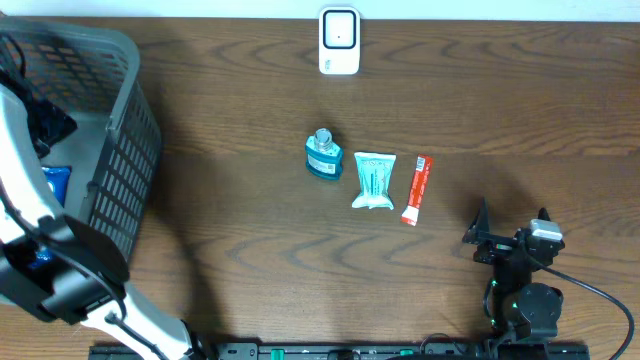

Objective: Scan the item barcode
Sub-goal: 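Reach into the basket and grasp the blue Oreo pack with the left gripper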

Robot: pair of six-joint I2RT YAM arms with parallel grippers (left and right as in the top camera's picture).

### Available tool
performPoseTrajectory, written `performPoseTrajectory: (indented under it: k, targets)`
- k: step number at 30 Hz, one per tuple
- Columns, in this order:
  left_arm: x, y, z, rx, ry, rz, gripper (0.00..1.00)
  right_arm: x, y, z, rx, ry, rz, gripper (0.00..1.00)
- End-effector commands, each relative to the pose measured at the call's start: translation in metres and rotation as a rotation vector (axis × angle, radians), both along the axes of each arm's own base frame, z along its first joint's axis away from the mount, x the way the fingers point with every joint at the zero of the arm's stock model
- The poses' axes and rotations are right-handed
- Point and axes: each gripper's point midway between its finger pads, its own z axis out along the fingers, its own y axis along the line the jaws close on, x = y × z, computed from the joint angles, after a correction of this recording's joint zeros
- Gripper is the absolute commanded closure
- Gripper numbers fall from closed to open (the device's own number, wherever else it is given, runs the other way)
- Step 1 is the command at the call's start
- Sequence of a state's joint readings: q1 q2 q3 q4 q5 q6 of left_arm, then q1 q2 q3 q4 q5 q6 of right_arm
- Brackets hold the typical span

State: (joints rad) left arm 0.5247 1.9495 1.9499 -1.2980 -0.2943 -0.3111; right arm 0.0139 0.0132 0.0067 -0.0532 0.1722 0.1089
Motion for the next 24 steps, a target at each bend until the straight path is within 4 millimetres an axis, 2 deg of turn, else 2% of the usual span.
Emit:
performPoseTrajectory:
  k: [1, 6, 12, 16, 24]
  targets:
    - [-0.016, 0.010, -0.042, -0.052, 0.109, 0.054, 0.02, -0.001, -0.005, -0.001, -0.013, 0.007, -0.020, 0.01]
    - [-0.025, 0.010, -0.098, -0.114, 0.222, -0.009, 0.02, -0.001, -0.005, -0.001, -0.013, 0.007, -0.020, 0.01]
    - [-0.038, 0.001, -0.151, -0.156, 0.306, -0.175, 0.02, -0.001, -0.005, -0.001, -0.013, 0.007, -0.020, 0.01]
    - [-0.046, 0.004, -0.166, -0.163, 0.318, -0.201, 0.02, -0.001, -0.005, -0.001, -0.013, 0.007, -0.020, 0.01]
    - [-0.056, 0.017, -0.165, -0.169, 0.323, -0.213, 0.02, -0.001, -0.005, -0.001, -0.013, 0.007, -0.020, 0.01]
